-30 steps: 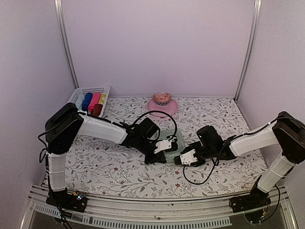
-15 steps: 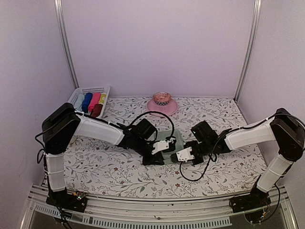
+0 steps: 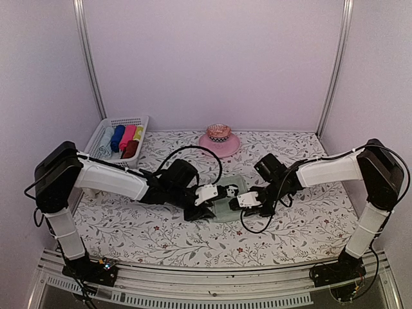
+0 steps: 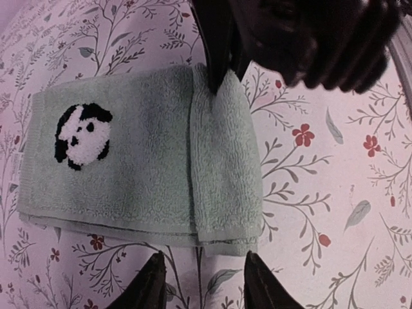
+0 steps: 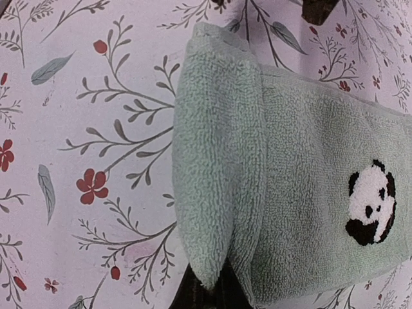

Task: Roll the towels
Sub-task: Roll the towel at the center of the board.

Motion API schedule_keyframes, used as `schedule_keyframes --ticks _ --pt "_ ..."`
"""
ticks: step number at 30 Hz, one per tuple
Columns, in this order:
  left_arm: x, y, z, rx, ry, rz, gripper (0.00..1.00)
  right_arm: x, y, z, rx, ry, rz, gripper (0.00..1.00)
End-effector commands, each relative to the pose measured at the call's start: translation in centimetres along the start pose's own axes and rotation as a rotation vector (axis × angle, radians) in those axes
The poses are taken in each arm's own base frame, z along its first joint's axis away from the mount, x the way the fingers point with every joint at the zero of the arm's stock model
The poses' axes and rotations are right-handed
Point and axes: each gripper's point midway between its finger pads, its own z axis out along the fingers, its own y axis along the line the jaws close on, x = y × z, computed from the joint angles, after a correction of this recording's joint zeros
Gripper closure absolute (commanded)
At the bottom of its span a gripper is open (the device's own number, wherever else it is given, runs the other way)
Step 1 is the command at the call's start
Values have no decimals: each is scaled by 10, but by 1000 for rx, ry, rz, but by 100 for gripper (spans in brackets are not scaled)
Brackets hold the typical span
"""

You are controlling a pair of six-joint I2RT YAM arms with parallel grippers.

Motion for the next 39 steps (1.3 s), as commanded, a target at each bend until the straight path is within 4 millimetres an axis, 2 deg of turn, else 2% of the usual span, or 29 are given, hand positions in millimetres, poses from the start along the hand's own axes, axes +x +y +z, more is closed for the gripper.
schedule_keyframes --ticks 1,5,10,14,19,28,35,39 --pt "-13 9 -11 -83 -62 41 59 6 15 0 -161 -8 135 95" --pt "-16 2 -14 -123 -75 117 62 10 17 4 -268 -12 225 94" --pt "-19 -7 -17 -214 -83 262 65 11 8 4 -341 -19 317 92" --pt "-18 -16 -14 -281 -62 367 65 14 0 5 -388 -12 390 91" --pt "-14 -26 -2 -287 -28 447 64 17 -6 7 -438 1 462 91" --pt "-17 -25 15 -308 0 547 60 22 -17 8 -515 -5 571 90" --pt "-31 -21 14 -346 -38 588 54 23 -17 8 -525 -2 579 88" --pt "-36 -29 13 -328 -69 609 53 23 -18 9 -526 -3 580 88"
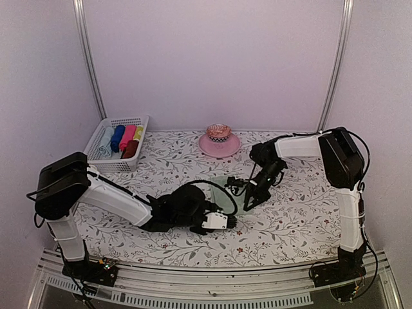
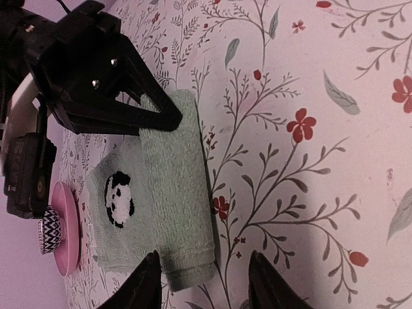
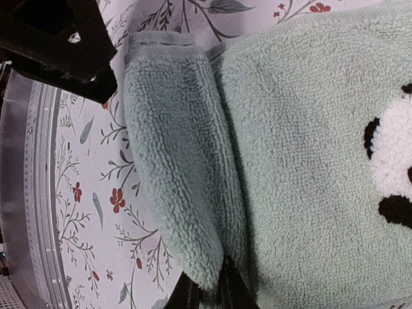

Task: Roll the towels
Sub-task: Roll the towel at the center of the board.

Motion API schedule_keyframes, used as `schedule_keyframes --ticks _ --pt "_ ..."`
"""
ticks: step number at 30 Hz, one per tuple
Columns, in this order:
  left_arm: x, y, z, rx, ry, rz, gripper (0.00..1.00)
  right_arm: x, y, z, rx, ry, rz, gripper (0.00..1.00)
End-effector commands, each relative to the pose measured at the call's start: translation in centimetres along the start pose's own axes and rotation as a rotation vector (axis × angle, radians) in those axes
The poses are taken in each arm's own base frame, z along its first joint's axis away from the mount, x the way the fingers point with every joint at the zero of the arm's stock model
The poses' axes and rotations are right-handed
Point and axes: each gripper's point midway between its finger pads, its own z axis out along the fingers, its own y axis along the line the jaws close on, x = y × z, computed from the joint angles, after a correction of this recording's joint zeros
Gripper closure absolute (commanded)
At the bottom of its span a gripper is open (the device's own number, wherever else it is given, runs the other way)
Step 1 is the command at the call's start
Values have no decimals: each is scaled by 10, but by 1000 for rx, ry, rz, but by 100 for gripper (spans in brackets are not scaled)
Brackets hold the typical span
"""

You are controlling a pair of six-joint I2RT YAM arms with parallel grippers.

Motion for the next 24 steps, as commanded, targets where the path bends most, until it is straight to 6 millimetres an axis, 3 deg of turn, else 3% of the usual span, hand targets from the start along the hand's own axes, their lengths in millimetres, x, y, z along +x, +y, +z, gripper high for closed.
schedule_keyframes --ticks 1,16,19,24 --pt "-24 6 -1 -26 -74 32 53 11 -5 5 -11 35 39 88" --pt "-5 -6 27 0 8 54 53 10 -5 5 -12 34 44 88" --pt "13 -19 39 28 63 50 53 11 -5 5 -12 34 45 88" --pt "27 -13 42 -17 98 25 53 10 -5 5 -12 34 42 87"
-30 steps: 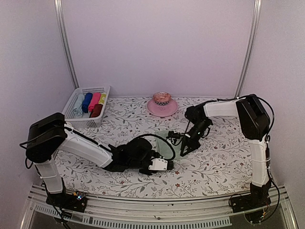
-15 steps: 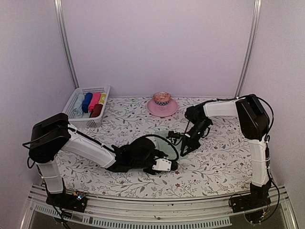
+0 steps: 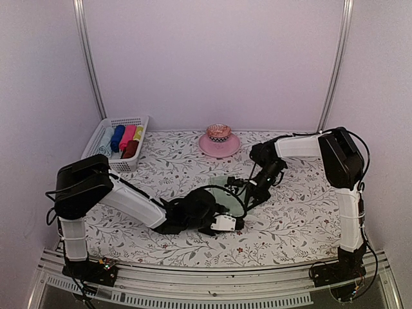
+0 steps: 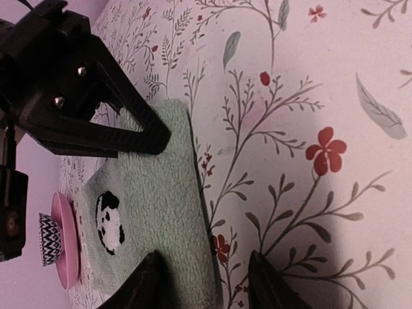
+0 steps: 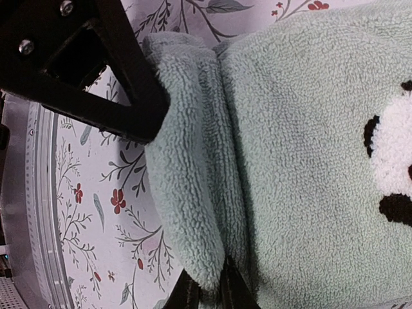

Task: Roll the towels
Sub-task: Roll the towel at the center of the board.

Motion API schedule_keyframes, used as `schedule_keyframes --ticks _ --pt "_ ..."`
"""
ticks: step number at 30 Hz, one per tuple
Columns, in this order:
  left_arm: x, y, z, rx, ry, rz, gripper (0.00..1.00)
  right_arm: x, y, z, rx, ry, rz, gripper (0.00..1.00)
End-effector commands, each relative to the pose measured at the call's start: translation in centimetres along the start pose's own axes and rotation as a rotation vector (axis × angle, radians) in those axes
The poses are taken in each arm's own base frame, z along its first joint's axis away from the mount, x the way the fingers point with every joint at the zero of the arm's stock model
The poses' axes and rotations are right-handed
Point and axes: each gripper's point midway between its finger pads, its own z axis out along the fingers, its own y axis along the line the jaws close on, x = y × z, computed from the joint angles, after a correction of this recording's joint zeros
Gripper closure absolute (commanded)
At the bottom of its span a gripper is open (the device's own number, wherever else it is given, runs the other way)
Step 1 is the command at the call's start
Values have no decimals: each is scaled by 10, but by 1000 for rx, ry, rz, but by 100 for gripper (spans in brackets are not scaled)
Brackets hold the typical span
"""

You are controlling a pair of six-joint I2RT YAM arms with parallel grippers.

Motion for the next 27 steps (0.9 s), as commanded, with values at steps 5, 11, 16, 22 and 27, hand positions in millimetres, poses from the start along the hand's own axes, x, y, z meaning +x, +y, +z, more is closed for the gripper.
schedule_keyframes --ticks 5,11,16,22,27 --pt "38 -11 9 18 112 -44 53 11 -6 5 -13 36 31 87" --pt "56 -20 13 41 174 -68 54 11 -6 6 -18 39 30 87" --pt "64 -26 18 62 208 -74 62 10 -6 6 -26 41 31 85" --pt "65 -29 20 99 209 -111 85 7 -4 3 -27 34 18 82" --pt "57 -30 18 159 182 -153 96 -4 1 -15 22 -4 -43 66"
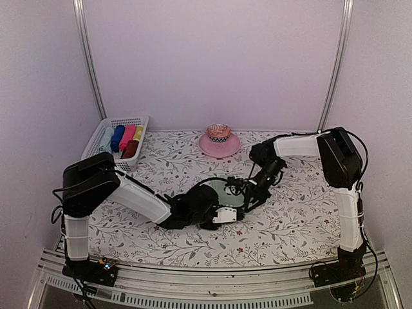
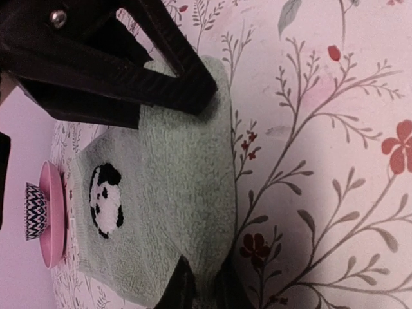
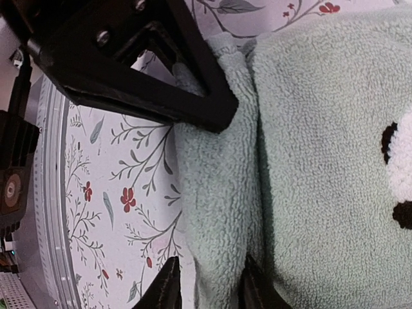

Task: Roll the towels
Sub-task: Roll the towel at the center of the board.

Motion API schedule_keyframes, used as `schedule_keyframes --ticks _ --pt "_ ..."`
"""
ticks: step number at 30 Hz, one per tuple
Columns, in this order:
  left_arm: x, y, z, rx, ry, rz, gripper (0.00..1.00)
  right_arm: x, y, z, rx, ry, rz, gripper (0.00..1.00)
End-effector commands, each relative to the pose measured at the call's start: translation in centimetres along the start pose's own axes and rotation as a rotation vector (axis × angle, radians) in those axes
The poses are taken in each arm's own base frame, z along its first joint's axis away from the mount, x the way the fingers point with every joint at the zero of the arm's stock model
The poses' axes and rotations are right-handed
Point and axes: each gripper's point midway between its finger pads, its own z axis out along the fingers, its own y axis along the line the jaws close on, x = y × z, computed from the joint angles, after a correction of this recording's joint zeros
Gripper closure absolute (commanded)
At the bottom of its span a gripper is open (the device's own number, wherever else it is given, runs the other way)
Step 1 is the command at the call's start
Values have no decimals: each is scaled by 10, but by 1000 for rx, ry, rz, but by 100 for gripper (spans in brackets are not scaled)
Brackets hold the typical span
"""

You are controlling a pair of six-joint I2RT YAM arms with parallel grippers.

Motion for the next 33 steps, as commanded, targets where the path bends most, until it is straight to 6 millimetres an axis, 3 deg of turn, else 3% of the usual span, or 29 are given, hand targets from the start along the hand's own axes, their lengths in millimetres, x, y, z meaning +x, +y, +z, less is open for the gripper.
schedule_keyframes --ticks 1,7,12,17,23,28,33 --pt "38 -38 2 198 109 -42 96 -4 -1 -21 79 -20 -70 63" --pt "27 -37 -5 326 63 -159 96 -15 17 -59 261 -89 -266 42" --pt "23 -34 -8 413 52 -255 96 -13 24 -74 458 -137 -465 30" --pt "20 -26 -8 496 31 -352 96 0 34 -66 562 -173 -627 28" --pt "18 -25 -7 605 26 -446 96 -4 47 -55 668 -200 -803 27" --pt "15 -20 -10 669 5 -508 95 -19 40 -44 787 -170 -845 29" --pt "15 -20 -13 725 -13 -554 94 -22 26 -29 822 -114 -816 30"
